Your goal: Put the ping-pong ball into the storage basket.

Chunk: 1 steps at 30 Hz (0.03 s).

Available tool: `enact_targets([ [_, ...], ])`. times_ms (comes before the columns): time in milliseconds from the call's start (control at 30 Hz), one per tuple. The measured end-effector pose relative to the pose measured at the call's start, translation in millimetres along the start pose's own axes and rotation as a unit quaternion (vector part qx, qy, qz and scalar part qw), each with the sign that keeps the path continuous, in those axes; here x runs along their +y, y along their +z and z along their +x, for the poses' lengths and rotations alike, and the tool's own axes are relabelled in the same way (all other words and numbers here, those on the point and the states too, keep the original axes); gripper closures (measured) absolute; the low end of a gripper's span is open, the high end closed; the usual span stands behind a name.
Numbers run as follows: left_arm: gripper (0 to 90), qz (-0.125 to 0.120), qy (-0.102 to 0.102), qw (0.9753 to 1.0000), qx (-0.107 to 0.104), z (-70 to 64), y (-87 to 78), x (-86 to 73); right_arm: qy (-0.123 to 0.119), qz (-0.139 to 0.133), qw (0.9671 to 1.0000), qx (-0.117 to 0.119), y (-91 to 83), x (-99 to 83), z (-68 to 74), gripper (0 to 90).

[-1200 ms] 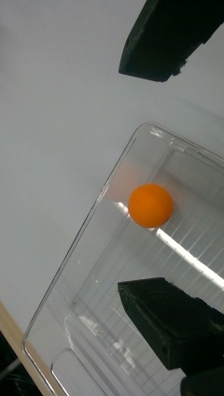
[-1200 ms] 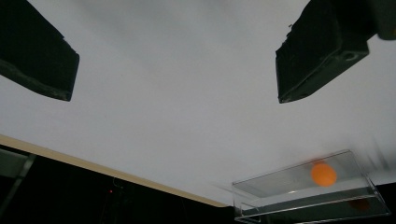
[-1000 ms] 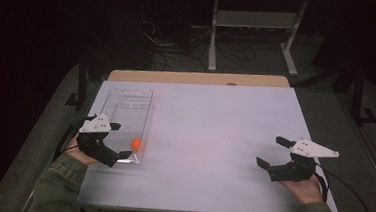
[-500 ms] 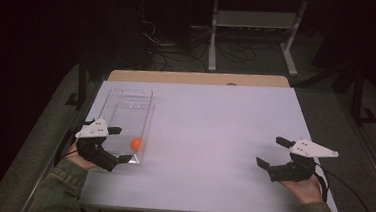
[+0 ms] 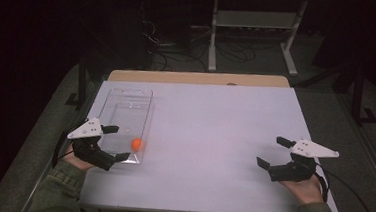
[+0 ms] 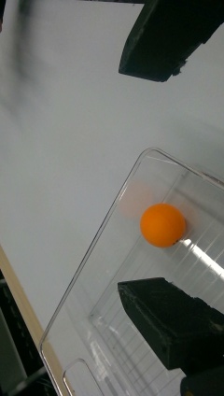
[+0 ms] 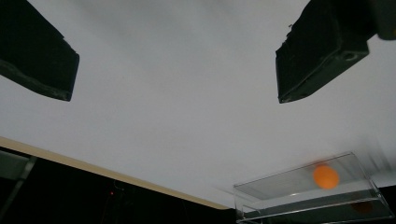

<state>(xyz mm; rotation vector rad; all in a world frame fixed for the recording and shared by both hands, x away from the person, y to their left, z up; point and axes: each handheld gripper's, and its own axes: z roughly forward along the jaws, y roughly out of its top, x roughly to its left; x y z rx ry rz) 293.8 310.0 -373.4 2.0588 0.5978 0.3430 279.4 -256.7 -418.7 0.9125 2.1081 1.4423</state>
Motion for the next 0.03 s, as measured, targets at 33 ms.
enact_targets([
  [33,0.0,0.002,0.001,1.0000,0.001,0.3,0.1,-0.5,-0.001,0.001,1.0000,0.000,0.1,0.0,0.1,0.0],
])
